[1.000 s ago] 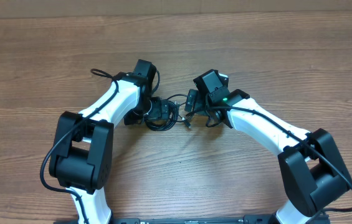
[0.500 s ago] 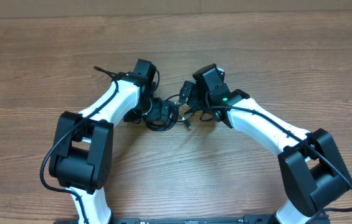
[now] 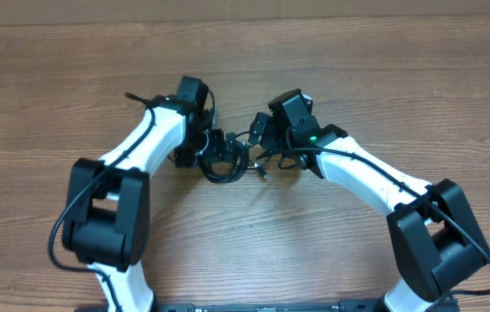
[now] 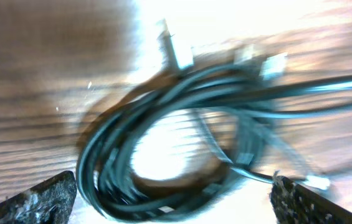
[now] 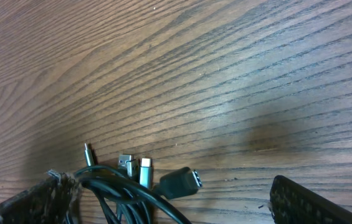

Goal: Untangle cables

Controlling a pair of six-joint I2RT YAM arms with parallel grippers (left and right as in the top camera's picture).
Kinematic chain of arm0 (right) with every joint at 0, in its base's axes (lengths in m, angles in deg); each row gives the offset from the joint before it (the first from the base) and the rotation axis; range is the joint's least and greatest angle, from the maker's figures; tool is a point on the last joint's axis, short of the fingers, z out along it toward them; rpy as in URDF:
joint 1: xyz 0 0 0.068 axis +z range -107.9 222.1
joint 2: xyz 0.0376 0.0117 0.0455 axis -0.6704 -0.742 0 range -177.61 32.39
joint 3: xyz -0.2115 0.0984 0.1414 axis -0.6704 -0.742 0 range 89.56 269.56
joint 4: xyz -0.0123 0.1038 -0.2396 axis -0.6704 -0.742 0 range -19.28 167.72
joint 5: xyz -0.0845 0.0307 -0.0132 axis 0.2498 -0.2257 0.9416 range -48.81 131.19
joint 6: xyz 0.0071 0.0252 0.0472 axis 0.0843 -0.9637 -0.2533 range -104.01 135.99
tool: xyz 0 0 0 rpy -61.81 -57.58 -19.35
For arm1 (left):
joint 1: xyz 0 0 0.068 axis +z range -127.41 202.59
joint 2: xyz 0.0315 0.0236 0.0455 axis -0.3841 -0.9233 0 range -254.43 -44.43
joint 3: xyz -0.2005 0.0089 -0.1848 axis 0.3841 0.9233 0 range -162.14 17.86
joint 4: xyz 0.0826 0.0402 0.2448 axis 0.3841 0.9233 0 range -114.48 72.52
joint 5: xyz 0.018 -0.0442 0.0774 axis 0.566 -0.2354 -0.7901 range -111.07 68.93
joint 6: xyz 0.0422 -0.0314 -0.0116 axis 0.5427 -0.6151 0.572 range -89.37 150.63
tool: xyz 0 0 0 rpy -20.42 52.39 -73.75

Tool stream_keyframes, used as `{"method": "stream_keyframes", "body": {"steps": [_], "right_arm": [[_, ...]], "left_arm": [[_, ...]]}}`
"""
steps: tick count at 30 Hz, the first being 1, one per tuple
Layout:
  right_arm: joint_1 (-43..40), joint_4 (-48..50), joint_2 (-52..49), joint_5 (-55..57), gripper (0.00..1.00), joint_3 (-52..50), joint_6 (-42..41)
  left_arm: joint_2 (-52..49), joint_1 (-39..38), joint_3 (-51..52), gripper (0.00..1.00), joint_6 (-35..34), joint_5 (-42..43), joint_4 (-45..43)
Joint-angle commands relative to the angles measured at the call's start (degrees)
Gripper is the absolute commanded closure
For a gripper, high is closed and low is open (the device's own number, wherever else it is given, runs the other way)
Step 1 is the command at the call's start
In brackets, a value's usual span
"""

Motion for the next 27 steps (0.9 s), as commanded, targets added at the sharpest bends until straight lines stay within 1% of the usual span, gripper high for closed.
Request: {"method": "stream_keyframes", "body": {"steps": [1,6,12,15,16,19,20,21,22,23,24,27], "right_arm": [[0.22,0.37,0.20,-0.33,0.00,0.50,-0.46],[0.22,0.37,0.20,-0.33,0.00,0.50,-0.46],[0.22,0.37,0.20,-0.33,0.00,0.50,-0.46],[0.22,0.37,0.20,-0.33,0.00,0.50,-0.46],[0.22,0.37,0.20,-0.33,0.00,0.50,-0.48],[0.22,0.37,0.20,-0.33,0.00,0.50,-0.46],[0.22,0.37,0.20,-0.33,0.00,0.50,-0.46],[0.22,0.37,0.20,-0.33,0.00,0.50,-0.46],[0.22,0.37,0.20,-0.33,0.00,0.50,-0.46],[0.22,0.39,0.20,-0.33,0.00,0.50,-0.46],[0.22,0.37,0.20,-0.33,0.00,0.50,-0.46],[0.22,0.37,0.20,-0.33,0.00,0.50,-0.46]], "left_arm": [[8.50,0.24,-5.42,0.01,0.24,2.64,-0.09],[13.00,0.24,-6.60,0.01,0.20,-1.97,-0.35],[12.90,0.22,-6.56,0.00,0.42,-3.74,-0.42],[12.39,0.22,-6.56,0.00,0.72,-7.37,-0.94],[12.24,0.22,-6.56,0.05,0.74,-9.01,-0.98],[11.41,0.22,-6.56,0.37,0.72,-13.90,-0.96],[11.06,0.22,-6.51,0.50,0.83,-14.58,-0.94],[10.64,0.22,-6.47,0.59,1.38,-14.75,-0.94],[10.34,0.22,-6.40,0.71,2.21,-14.73,-0.94],[9.81,0.22,-6.25,0.87,2.93,-14.75,-0.94],[9.35,0.22,-6.19,0.96,3.19,-14.73,-0.96],[7.04,0.22,-5.75,0.96,3.30,-14.45,-1.68]]}}
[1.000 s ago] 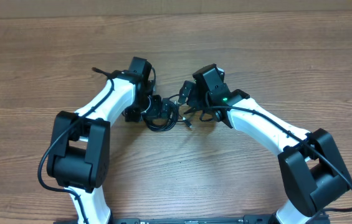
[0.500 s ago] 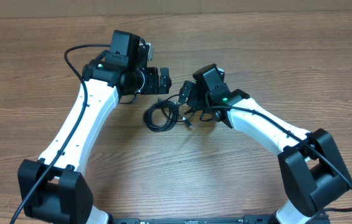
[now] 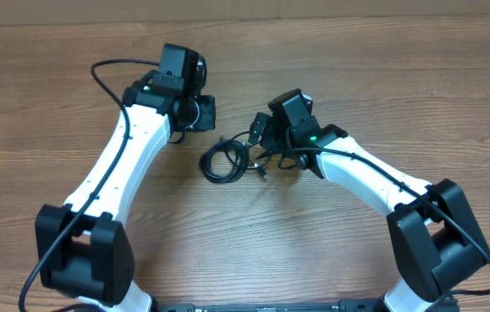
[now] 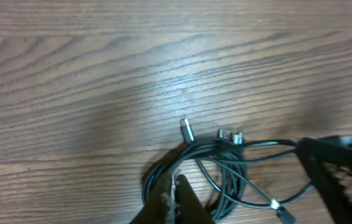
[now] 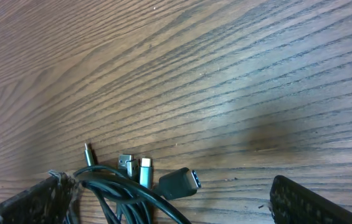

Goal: Untangle cables

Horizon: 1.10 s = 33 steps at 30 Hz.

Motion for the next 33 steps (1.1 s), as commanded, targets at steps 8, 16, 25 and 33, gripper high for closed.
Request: {"method": "stream_keyframes", "body": {"steps": [8,16,25,33], "right_arm": [[0.22,0.33,0.20,-0.28,0.00,0.50,-0.48],[0.22,0.33,0.20,-0.28,0.00,0.50,-0.48],[0.22,0.33,0.20,-0.28,0.00,0.50,-0.48],[0.22,0.33,0.20,-0.28,0.00,0.50,-0.48]], "left_arm": [[-9.49,0.39,0.74,0.96,1.60,4.92,-2.14],[-10.75,1.49,0.74,0.94,1.62,4.66,-2.82],[-10.78,1.88,0.74,0.93,2.64,3.48,-2.84],[-10.78,2.49,0.74,0.92,2.64,3.19,-2.80]]}}
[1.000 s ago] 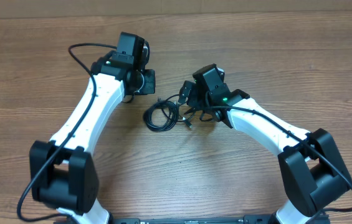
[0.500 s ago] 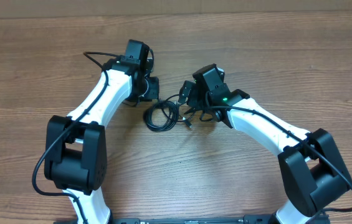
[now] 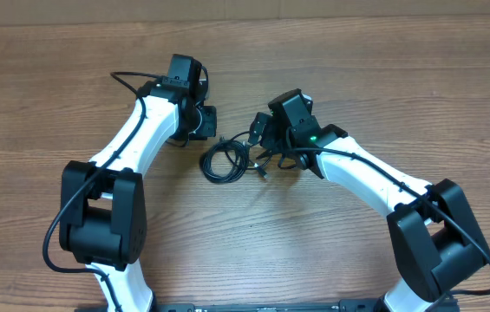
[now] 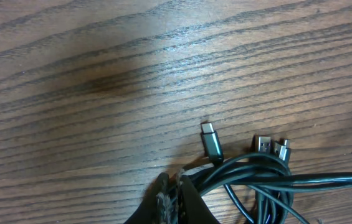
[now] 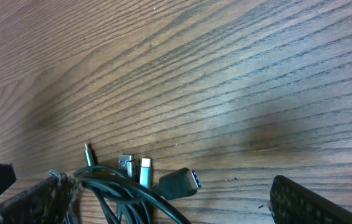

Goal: Untangle cables

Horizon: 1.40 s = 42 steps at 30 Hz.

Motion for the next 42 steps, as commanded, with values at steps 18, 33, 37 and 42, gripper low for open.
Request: {"method": "stream_keyframes", "body": {"steps": [18,33,37,42], "right_arm": [[0.22,5.86,0.20,-1.77,0.00,0.50,-1.09],[0.50,-12.39,0.15,-11.39,0.56,0.37,-0.90],[0.15,-16.52,0.15,-8.28,0.58,0.37,-0.68],[-1.81,-18.08,0.15,-5.16,0.00,0.37,-0.63]], "left_arm": [[-0.31,3.50,0.15,0.94,2.67,2.54,0.04],[-1.51,8.20,0.15,0.93,10.34,19.19,0.39],[-3.08,8.11,0.15,0.93,10.34,19.17,0.46],[-5.79,8.15,0.15,0.53,3.63,19.15,3.08]]}}
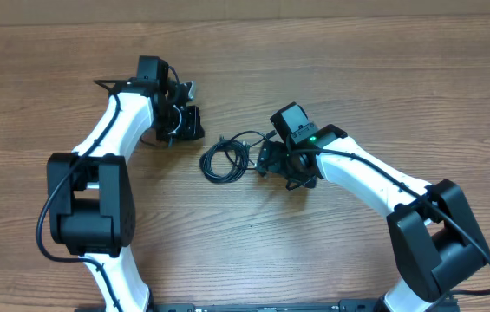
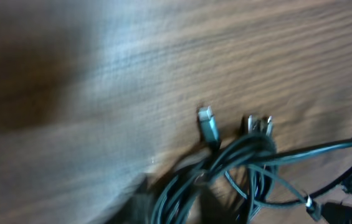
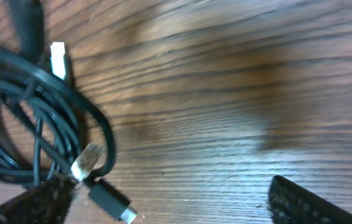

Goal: Untangle cables

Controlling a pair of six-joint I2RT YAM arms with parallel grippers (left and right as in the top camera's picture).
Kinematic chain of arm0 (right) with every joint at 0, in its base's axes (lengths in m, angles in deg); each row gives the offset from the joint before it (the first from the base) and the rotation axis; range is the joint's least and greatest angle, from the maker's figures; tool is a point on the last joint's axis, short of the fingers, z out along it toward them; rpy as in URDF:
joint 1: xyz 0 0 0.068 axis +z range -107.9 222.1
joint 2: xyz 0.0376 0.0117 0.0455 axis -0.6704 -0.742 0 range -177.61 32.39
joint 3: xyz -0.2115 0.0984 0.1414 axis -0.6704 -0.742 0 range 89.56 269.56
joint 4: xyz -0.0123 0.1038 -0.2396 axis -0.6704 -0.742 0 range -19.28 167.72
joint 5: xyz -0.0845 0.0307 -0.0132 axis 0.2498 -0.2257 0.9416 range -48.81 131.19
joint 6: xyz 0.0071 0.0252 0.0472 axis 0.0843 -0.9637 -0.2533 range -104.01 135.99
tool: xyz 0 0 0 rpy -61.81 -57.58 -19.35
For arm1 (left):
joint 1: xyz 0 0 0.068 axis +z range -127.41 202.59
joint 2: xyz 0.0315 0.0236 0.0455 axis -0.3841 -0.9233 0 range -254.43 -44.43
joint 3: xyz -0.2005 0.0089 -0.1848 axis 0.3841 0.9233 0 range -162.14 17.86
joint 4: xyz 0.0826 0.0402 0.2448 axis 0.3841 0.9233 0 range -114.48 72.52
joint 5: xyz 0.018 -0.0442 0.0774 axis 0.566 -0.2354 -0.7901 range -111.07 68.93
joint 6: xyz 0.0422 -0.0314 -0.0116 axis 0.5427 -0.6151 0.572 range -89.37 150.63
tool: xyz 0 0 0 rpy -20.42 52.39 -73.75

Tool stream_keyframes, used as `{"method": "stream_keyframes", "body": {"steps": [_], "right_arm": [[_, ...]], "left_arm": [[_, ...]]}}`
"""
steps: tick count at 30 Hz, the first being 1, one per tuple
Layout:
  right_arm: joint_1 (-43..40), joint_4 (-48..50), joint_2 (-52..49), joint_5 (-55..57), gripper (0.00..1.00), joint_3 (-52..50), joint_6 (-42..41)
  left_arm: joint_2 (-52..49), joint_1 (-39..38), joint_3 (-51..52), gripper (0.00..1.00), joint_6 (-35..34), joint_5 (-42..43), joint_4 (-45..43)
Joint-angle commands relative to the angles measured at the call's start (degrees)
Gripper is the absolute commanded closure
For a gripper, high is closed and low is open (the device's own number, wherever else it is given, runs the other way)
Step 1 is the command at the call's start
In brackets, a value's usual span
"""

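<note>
A dark bundle of coiled cables (image 1: 225, 160) lies on the wooden table between both arms. My left gripper (image 1: 198, 127) is up and to the left of it, apart from it. In the blurred left wrist view its fingers (image 2: 157, 202) form one dark mass at the bottom centre, shut on nothing, and the cable coil (image 2: 244, 168) and a silver plug (image 2: 208, 122) lie beyond them. My right gripper (image 1: 267, 161) stands open at the bundle's right edge. In the right wrist view (image 3: 176, 208) the coil (image 3: 32, 112) is at the left and a black plug (image 3: 110, 202) lies by the left finger.
The wooden table (image 1: 375, 87) runs wide around the bundle. A white tag (image 3: 85, 158) is on one cable. Loose plug ends (image 2: 258, 124) stick out at the coil's far side. The arms' white links flank the bundle on both sides.
My left gripper has drawn further left, away from the coil. My right gripper has moved from the bundle's upper right, by the plug ends, down to its right edge, still open.
My left gripper was open right over the coil. Then it was shut and back at the upper left, then close to the coil's edge, and now further left. My right gripper stayed open by the plug ends until it shifted just now. The bundle has hardly changed.
</note>
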Motion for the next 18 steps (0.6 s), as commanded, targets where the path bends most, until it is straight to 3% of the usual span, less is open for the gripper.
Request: {"method": "stream_keyframes", "body": {"steps": [1,2,18], "right_arm": [[-2.25,0.44,0.15,3.58,0.00,0.37,0.22],[-3.02,0.83,0.15,4.28,0.00,0.37,0.22],[-19.32,4.70,0.15,6.51,0.00,0.37,0.17]], "left_arm": [[-2.51,-0.37,0.17,0.23,-4.04,1.09,1.29],[-2.67,-0.37,0.17,0.00,-4.02,1.05,1.36],[-2.91,-0.44,0.17,0.00,-4.04,-8.37,1.20]]}}
